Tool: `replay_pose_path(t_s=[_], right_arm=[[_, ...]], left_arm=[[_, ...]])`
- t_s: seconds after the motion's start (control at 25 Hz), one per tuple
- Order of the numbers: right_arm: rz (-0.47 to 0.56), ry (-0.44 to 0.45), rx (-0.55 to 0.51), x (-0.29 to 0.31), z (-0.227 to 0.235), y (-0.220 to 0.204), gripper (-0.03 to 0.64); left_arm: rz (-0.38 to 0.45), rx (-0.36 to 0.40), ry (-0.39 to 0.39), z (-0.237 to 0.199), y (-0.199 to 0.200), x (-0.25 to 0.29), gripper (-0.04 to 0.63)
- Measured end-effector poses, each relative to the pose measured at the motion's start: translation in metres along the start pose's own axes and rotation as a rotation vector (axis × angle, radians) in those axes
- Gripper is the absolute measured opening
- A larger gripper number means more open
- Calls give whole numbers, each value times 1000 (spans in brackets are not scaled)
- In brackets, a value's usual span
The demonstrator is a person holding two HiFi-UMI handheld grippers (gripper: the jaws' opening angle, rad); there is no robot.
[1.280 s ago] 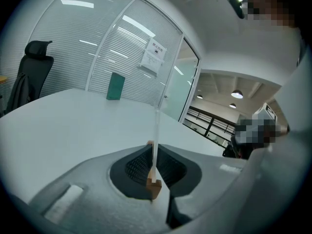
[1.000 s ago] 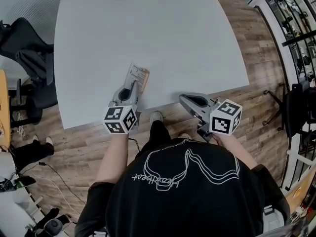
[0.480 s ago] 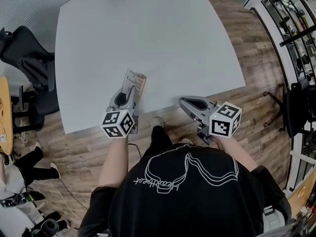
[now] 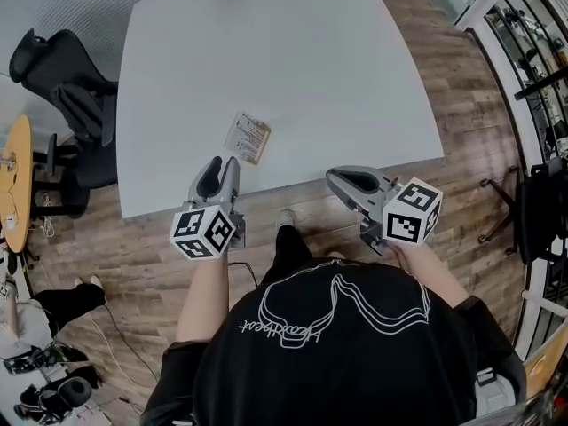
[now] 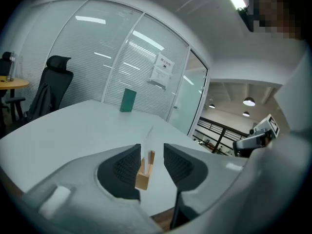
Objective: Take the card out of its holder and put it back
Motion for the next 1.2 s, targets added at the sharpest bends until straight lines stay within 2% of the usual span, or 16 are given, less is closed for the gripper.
replay_pose_path(t_s=[0.16, 0.44, 0.72, 1.0, 1.2], right_arm=[[12, 61, -6, -5, -16, 7, 9], [24, 162, -61, -22, -51, 9, 9], [20, 222, -132, -51, -75, 10, 9], [19, 242, -214, -71, -91, 7, 8], [15, 257, -208, -83, -94, 6, 8]], left_arm=[[43, -29, -18, 30, 13, -28, 137], [58, -81, -152, 105, 12, -64, 121], [50, -46, -254, 167, 12, -82, 33], [66, -4, -282, 196, 14, -90, 15], [82, 14, -295, 214, 17, -91, 14]])
Point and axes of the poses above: the fingertips, and each gripper's own axes: x forward along the fingers, z to its right, y out of its top, the point moved 2 cm from there along -x, backward along the fingers, and after that the axes turned 5 degrees about -y, right-handed, at the moved point
